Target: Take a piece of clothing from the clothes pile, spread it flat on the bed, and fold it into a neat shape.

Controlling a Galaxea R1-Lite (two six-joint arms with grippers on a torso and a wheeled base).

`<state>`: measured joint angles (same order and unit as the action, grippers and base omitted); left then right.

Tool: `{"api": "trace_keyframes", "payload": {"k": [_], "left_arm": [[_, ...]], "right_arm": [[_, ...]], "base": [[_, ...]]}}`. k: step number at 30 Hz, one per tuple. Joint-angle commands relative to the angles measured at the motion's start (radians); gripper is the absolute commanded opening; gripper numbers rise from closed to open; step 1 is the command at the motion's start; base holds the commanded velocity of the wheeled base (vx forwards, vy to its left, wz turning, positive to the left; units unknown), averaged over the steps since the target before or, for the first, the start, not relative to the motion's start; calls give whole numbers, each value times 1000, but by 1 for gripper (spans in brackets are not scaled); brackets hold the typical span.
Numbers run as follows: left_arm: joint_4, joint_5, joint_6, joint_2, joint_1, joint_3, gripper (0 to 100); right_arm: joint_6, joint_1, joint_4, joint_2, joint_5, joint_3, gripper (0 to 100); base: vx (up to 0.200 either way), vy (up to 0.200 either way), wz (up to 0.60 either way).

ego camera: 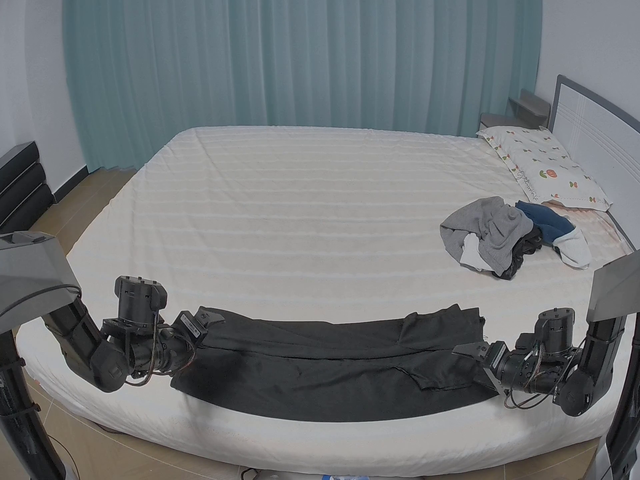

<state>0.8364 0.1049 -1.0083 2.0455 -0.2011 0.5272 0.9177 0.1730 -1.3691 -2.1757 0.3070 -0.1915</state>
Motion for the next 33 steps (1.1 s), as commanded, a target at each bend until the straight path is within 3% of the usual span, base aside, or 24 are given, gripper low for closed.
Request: {"api": "trace_keyframes", "payload": {"k": [1, 6, 13, 19, 26, 33], "left_arm": [[41, 9, -18, 65, -9, -55, 100], [115, -1, -65, 99, -12, -62, 100], [202, 1, -107, 113, -12, -79, 100], [205, 1, -108, 113, -14, -79, 100], [205, 1, -105, 117, -15, -79, 100], [205, 1, -102, 119, -15, -79, 100]], "right_arm": [[10, 19, -2, -33, -6, 20, 100], [13, 36, -4, -85, -66, 1, 100], [102, 108, -18, -88, -140, -26, 100], [118, 109, -110, -84, -154, -36, 100], [124, 112, -114, -116, -158, -78, 100], [124, 135, -114, -173, -215, -140, 100]], "base": [[-200, 0, 0], [0, 0, 0], [0, 0, 0], [0, 0, 0], [0, 0, 0], [0, 0, 0]]}}
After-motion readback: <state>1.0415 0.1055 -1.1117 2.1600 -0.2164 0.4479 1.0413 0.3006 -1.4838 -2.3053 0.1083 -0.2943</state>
